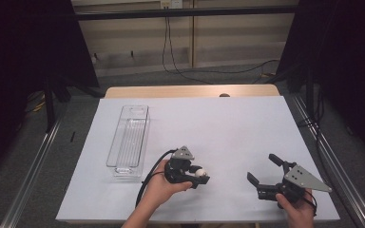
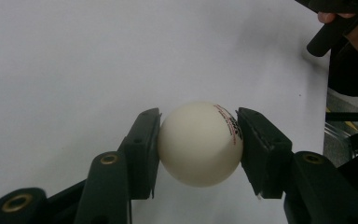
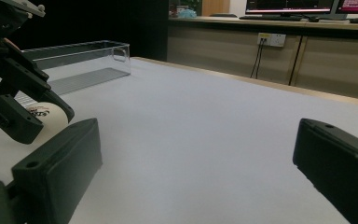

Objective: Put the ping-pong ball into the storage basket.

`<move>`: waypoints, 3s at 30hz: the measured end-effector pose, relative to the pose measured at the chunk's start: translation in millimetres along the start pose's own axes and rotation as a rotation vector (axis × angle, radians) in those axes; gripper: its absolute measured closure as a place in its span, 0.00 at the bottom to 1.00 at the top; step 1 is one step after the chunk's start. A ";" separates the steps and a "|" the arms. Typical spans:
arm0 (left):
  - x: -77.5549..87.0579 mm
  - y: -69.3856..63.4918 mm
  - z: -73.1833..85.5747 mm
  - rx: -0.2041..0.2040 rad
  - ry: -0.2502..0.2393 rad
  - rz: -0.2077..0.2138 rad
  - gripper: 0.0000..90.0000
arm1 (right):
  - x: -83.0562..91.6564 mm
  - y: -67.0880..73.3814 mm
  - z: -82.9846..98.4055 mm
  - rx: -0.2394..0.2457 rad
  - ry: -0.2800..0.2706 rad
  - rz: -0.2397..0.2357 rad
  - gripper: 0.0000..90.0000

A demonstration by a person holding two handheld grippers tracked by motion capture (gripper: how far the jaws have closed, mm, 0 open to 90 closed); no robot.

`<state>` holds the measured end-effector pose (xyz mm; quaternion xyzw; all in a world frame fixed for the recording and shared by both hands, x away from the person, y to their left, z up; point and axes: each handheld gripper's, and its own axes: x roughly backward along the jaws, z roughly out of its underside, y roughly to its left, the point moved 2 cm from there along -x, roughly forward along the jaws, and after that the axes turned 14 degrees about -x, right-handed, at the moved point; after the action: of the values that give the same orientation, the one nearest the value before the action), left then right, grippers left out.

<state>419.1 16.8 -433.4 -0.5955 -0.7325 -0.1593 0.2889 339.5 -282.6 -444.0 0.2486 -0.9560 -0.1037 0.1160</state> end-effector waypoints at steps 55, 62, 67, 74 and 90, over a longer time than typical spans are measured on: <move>28.5 16.1 -2.3 0.074 -0.023 -0.059 0.57 | -0.2 0.5 0.0 -0.001 -0.004 -0.001 0.01; 31.3 18.6 -2.0 0.070 -0.013 -0.062 0.57 | -0.3 0.3 0.1 -0.001 -0.002 -0.001 0.01; 33.3 19.7 -1.6 0.084 -0.016 -0.063 0.57 | -0.3 0.3 0.1 -0.002 -0.002 -0.002 0.01; 36.3 22.2 -0.7 0.091 -0.008 -0.072 0.57 | -0.2 0.2 0.1 -0.004 -0.003 0.003 0.01; 42.8 26.7 0.0 0.099 -0.022 -0.075 0.57 | -0.3 0.5 0.1 -0.001 0.000 -0.004 0.01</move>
<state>439.5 56.6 -410.1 -0.5542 -0.7645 -0.1270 0.3037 339.5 -282.0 -444.0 0.2502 -0.9555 -0.1042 0.1161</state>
